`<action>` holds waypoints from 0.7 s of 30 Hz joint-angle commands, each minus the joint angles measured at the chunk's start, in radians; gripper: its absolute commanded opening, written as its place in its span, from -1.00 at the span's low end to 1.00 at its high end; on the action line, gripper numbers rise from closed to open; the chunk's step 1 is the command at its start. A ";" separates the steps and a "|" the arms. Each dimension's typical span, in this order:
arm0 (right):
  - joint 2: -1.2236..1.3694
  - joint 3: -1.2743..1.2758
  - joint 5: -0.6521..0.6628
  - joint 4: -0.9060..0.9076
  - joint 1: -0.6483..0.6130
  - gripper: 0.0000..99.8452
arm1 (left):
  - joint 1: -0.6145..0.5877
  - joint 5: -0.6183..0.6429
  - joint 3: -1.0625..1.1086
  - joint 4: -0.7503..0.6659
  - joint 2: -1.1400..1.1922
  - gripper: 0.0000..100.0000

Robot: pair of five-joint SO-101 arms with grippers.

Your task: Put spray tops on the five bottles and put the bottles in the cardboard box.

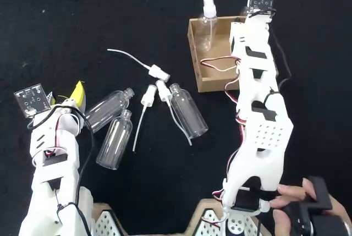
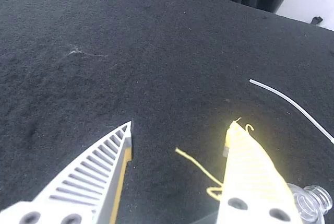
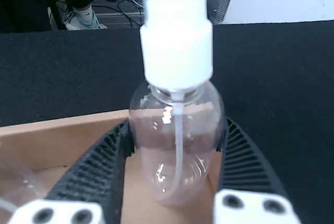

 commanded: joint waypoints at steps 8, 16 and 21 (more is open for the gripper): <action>-0.008 -0.061 0.006 0.110 -0.003 -0.17 | 0.019 -0.002 -0.018 -0.026 -0.005 -0.44; -0.051 -0.064 0.000 0.112 0.000 -0.20 | 0.019 -0.002 -0.018 -0.026 -0.005 -0.44; -0.101 -0.061 0.000 0.137 0.000 -0.20 | 0.019 -0.002 -0.018 -0.026 -0.005 -0.44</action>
